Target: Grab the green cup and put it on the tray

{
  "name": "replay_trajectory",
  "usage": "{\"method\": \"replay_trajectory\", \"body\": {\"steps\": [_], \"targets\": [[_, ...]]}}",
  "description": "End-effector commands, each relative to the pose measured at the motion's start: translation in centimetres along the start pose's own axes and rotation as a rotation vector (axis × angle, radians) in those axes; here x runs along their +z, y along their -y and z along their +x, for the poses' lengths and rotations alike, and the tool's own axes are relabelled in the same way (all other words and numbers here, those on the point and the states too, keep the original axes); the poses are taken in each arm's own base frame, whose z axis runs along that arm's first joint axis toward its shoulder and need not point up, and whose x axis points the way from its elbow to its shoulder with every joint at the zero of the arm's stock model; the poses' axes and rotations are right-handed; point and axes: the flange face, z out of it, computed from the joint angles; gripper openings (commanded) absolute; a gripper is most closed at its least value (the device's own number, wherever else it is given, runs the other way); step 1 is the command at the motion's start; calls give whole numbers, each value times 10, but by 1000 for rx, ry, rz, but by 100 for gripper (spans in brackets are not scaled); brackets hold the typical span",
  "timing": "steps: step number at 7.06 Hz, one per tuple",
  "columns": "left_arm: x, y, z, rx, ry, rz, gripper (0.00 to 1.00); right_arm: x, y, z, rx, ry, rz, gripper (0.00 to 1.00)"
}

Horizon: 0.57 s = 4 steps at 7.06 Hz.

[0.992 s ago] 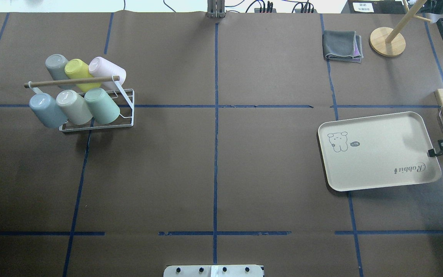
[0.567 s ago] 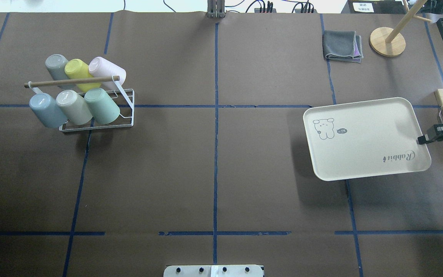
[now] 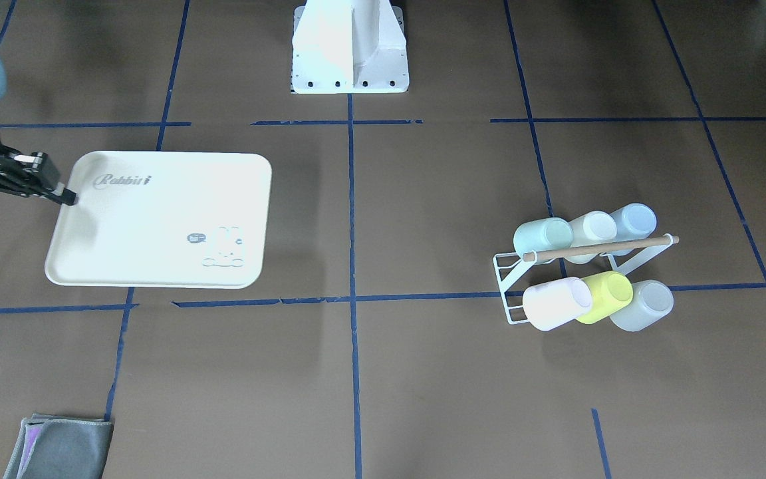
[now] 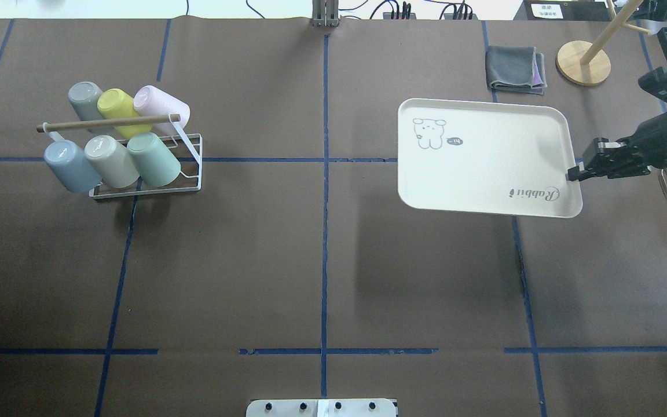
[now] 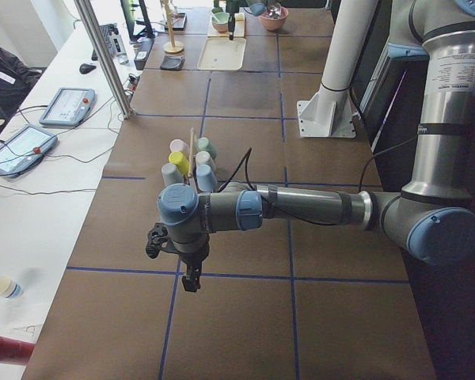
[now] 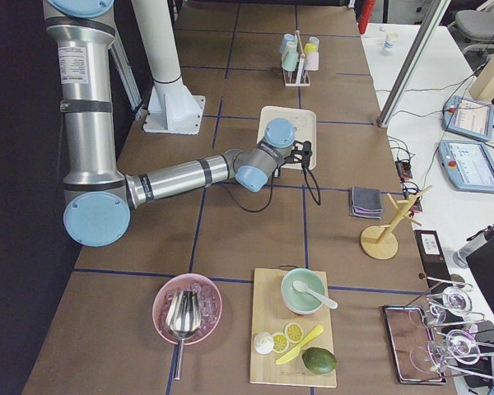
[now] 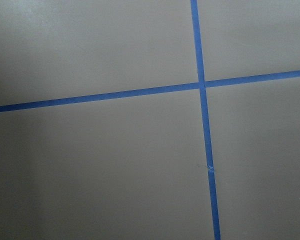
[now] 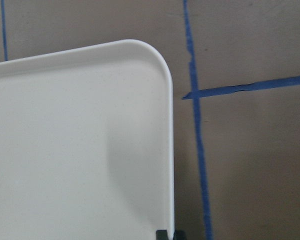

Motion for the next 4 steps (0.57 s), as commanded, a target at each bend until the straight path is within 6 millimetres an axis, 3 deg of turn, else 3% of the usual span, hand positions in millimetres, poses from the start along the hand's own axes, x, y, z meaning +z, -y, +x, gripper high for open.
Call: {"method": "replay_trajectory", "body": {"steps": [1, 3, 4], "targets": [[-1, 0, 1, -2, -1, 3, 100, 72, -24, -91, 46, 10, 41, 0], [-1, 0, 1, -2, 1, 2, 100, 140, -69, -146, 15, 5, 68, 0], [-2, 1, 2, -1, 1, 3, 100, 169, -93, -159, -13, -6, 71, 0]]}}
